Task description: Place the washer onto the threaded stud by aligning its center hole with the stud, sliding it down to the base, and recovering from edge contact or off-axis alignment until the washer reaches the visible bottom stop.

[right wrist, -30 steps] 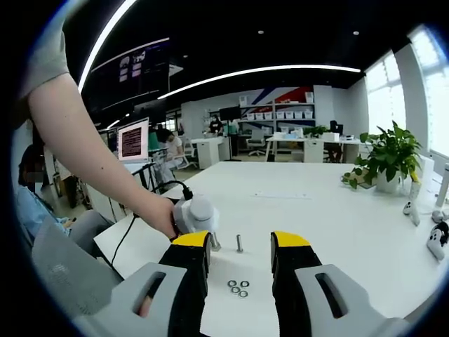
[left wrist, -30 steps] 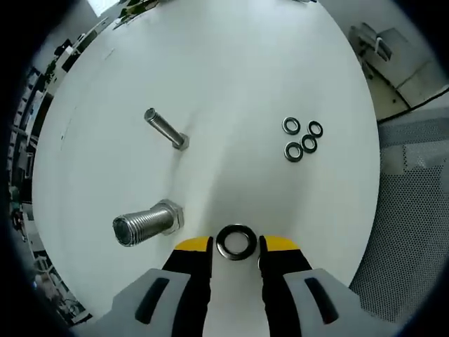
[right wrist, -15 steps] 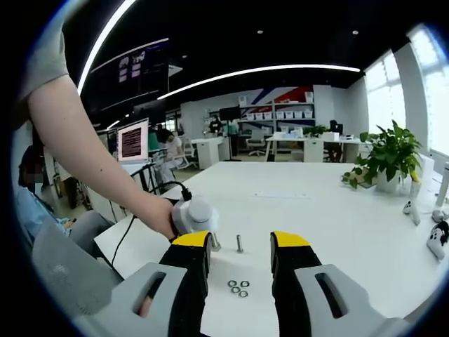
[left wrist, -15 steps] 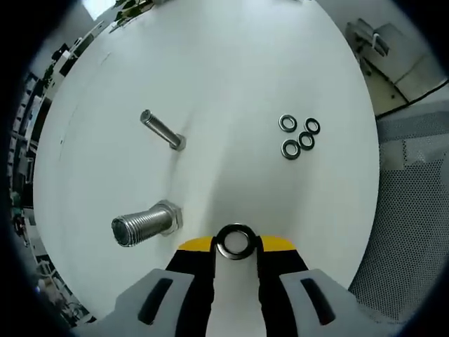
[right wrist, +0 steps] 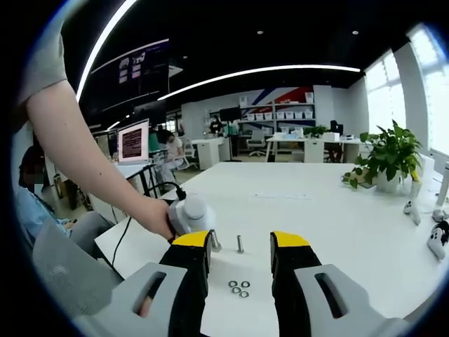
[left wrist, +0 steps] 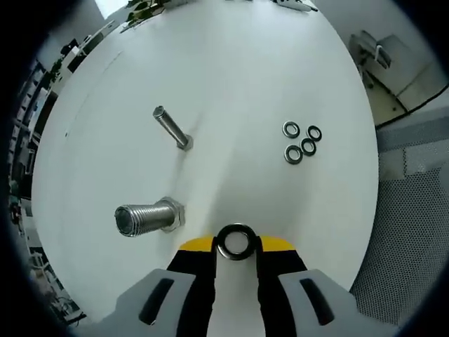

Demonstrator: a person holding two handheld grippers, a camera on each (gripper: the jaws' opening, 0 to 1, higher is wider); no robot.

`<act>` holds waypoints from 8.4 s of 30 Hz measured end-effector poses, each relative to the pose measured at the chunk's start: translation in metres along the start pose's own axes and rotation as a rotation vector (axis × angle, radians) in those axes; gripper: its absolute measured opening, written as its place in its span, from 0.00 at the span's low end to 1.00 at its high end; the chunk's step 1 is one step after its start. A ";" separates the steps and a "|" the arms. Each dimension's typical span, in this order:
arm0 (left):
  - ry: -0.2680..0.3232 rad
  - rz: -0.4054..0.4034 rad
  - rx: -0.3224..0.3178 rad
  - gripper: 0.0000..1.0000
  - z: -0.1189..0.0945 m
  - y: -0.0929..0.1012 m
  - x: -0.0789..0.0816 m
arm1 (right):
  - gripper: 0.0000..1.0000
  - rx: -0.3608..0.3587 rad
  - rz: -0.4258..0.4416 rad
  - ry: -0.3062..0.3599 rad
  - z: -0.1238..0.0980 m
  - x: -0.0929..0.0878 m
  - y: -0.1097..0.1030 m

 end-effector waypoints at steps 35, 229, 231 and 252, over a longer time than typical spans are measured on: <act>0.093 0.057 0.114 0.19 -0.048 -0.029 -0.006 | 0.36 0.001 0.001 0.001 0.001 0.001 0.000; 0.005 0.327 -0.029 0.25 -0.001 0.040 -0.024 | 0.35 -0.010 -0.001 -0.017 0.001 -0.002 0.003; 0.009 0.324 -0.031 0.24 -0.001 0.038 -0.025 | 0.35 -0.009 -0.006 -0.018 0.001 -0.002 0.002; 0.023 0.278 -0.013 0.20 -0.001 0.039 -0.024 | 0.34 -0.008 -0.003 -0.023 0.002 -0.003 0.002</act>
Point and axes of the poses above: the point that each gripper's makers call its tool centre point, and the gripper's own axes: z roughly forward along the fingers, y roughly to its right, x roughly out of its top, the point moved 5 cm from there along -z, roughly backward along the fingers, and after that the axes turned 9 degrees about -y, right-handed, at the moved point
